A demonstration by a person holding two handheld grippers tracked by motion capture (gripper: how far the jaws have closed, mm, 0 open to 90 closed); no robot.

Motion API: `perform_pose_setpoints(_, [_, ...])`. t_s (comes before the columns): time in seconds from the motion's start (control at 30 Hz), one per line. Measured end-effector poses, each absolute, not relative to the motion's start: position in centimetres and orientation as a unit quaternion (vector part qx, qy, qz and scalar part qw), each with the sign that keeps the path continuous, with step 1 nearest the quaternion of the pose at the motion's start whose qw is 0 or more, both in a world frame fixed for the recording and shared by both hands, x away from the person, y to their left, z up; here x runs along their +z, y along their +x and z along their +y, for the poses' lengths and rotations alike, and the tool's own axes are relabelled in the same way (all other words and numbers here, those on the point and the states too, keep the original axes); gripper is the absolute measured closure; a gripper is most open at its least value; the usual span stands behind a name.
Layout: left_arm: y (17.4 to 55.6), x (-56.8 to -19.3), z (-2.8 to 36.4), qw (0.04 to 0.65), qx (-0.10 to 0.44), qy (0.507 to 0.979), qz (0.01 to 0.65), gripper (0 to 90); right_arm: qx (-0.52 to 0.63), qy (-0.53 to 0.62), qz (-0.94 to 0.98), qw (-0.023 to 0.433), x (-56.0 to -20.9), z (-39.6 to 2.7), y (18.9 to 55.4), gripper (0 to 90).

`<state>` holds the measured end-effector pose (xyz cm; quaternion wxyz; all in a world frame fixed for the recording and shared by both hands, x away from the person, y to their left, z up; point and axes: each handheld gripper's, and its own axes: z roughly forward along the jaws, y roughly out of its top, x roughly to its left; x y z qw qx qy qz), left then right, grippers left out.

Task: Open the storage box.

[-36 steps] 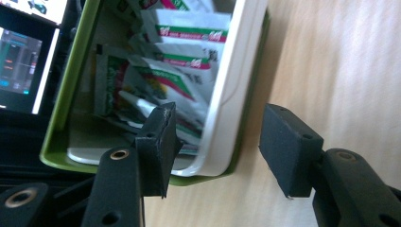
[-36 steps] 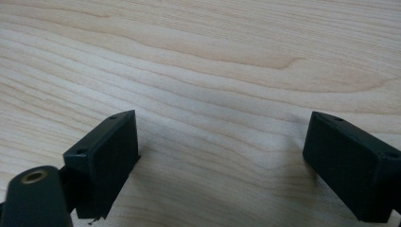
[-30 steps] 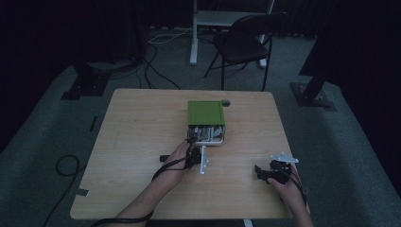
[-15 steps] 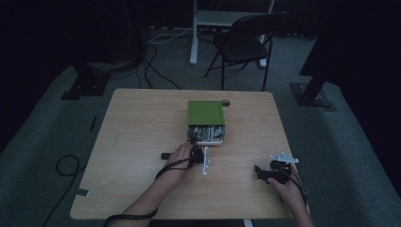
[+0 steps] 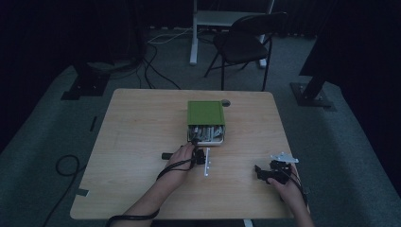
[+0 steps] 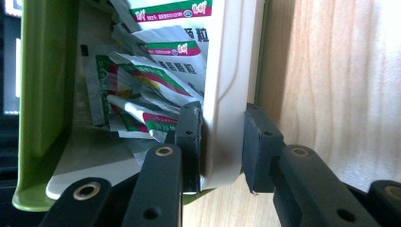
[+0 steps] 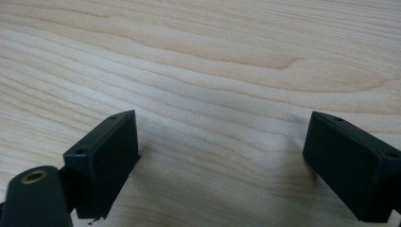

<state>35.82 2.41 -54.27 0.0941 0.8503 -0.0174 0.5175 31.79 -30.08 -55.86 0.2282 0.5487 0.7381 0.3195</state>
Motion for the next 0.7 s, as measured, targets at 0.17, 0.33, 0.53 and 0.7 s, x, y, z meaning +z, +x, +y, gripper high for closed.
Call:
perform_pose_setpoints(0.17, [35.6, -54.1, 2.4, 0.092, 0.512, 0.854, -0.019, 72.3, 0.320, 0.549, 0.738, 0.228, -55.9, -30.1, 31.8, 10.7])
perform_pose_setpoints(0.33, [35.1, -54.1, 2.5, 0.094, 0.512, 0.854, -0.021, 72.3, 0.320, 0.549, 0.738, 0.228, -55.9, -30.1, 31.8, 10.7])
perform_pose_setpoints(0.53, [34.3, -54.1, 2.5, 0.096, 0.509, 0.855, -0.021, 72.3, 0.319, 0.549, 0.738, 0.228, -55.9, -30.1, 31.8, 10.7])
perform_pose_setpoints(0.7, [33.7, -54.1, 2.7, 0.103, 0.509, 0.854, -0.020, 72.2, 0.319, 0.549, 0.738, 0.228, -55.9, -30.1, 31.8, 10.7])
